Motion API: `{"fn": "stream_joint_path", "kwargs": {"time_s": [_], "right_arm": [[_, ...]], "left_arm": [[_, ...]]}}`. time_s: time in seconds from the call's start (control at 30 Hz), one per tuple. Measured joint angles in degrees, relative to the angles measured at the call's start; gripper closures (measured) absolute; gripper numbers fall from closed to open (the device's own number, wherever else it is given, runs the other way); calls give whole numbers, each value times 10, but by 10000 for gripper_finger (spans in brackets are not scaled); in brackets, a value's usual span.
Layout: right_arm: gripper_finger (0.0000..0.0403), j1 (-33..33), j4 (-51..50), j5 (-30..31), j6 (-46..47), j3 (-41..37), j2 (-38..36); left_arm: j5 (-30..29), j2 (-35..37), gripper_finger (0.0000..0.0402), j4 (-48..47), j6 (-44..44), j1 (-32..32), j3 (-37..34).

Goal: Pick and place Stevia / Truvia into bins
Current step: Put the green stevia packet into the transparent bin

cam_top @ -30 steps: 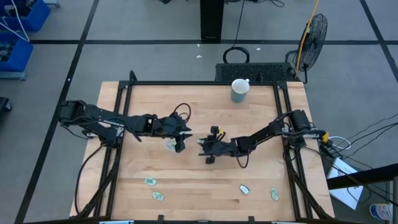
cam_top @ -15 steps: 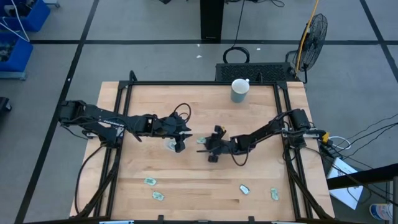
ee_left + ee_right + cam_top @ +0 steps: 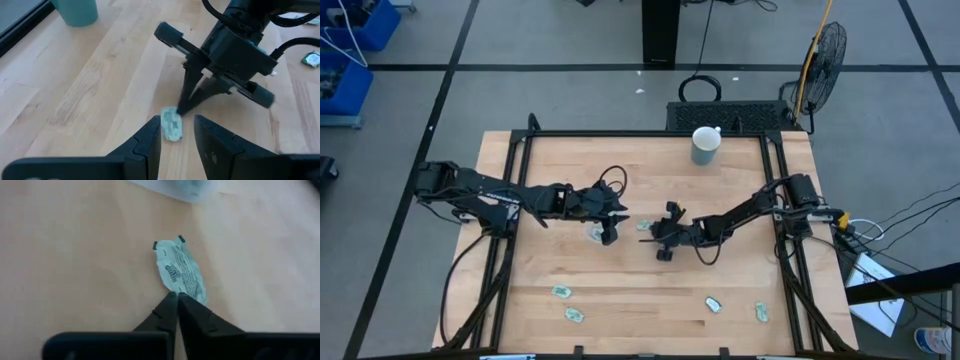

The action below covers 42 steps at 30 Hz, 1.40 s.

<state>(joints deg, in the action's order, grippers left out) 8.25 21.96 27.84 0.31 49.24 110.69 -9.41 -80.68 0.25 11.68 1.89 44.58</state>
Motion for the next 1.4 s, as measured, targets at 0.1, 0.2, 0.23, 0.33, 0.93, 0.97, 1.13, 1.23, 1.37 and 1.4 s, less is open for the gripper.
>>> {"fn": "stream_joint_path", "kwargs": {"time_s": [0.1, 0.2, 0.23, 0.33, 0.93, 0.97, 1.13, 1.23, 1.37, 1.4], "right_arm": [[396, -1, 19, 30, -31, -1, 2], [401, 2, 50, 54, -72, -1, 2], [402, 5, 60, 54, -89, -1, 2], [402, 18, 103, 54, -145, -1, 2], [344, 8, 51, -33, -76, -1, 1], [331, 7, 51, -39, -68, -1, 1], [279, 8, 64, -40, -55, -1, 1], [266, 7, 48, -40, -55, 0, 1], [271, -7, 32, -43, -34, 0, 1], [275, -10, 33, -44, -26, 0, 1]], "left_arm": [[0, 0, 282, 0, 0, 0, 0], [0, 0, 282, 0, 0, 0, 0], [0, 0, 282, 0, 0, 0, 0], [1, 0, 282, 0, 0, 0, 0], [3, 0, 282, 0, -69, 22, 0], [3, 0, 282, 0, -69, 21, 0], [3, 0, 282, 0, -66, 19, 0], [3, 0, 282, 0, -66, 19, 0], [3, 0, 282, 0, -66, 19, 0], [3, 0, 282, 0, -66, 19, 0]]}}
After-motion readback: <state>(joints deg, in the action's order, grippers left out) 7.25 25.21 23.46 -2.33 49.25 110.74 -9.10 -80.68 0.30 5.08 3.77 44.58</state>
